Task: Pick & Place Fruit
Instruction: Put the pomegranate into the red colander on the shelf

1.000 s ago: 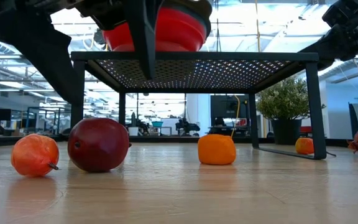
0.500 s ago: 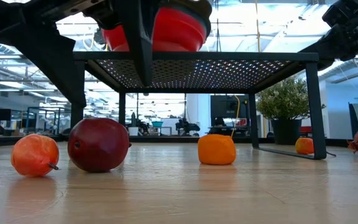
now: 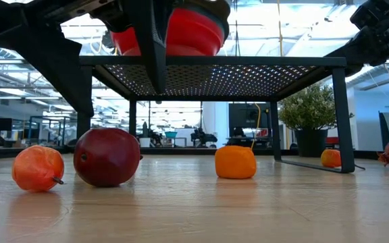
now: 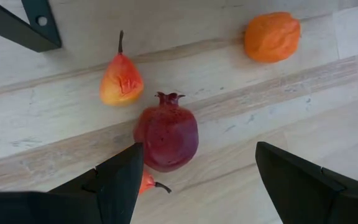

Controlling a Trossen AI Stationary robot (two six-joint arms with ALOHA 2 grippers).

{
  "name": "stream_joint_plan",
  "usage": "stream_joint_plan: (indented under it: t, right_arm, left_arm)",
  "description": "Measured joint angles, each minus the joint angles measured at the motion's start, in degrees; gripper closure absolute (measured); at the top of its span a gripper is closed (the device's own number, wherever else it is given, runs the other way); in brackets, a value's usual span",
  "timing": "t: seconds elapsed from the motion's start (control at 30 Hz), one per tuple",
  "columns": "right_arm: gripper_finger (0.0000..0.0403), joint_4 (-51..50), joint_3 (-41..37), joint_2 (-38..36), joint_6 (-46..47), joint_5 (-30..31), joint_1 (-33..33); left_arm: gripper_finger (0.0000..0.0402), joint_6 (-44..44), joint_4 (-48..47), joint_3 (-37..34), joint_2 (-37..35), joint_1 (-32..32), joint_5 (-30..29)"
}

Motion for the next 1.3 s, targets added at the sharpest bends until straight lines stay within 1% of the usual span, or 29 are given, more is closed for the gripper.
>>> stream_joint_plan:
  t: [0.2,0.33,0.47,1.03,1.3]
  right_arm:
    - [0.0403,0.0,0.0,0.0,0.0,0.0,-0.02]
    - [0.0403,0.0,-0.01,0.01,0.0,0.0,0.0]
    - [0.0403,0.02,-0.01,0.02,0.0,0.0,0.0]
    - [0.0403,0.04,0.0,0.0,-0.02,0.0,0.0]
    - [0.0403,0.07,-0.02,0.02,0.0,0.0,0.0]
  left_arm:
    - [0.0092,-0.2,0.02,0.0,1.25,0.0,0.07]
    - [0.0092,-0.15,1.99,-0.02,3.46,0.11,2.03]
    - [0.0092,-1.51,1.94,-0.04,4.78,0.23,2.24]
    - [0.0092,-1.84,2.2,-0.04,4.89,0.63,1.55]
    - [0.0092,-1.83,3.52,-0.04,6.5,0.87,2.01]
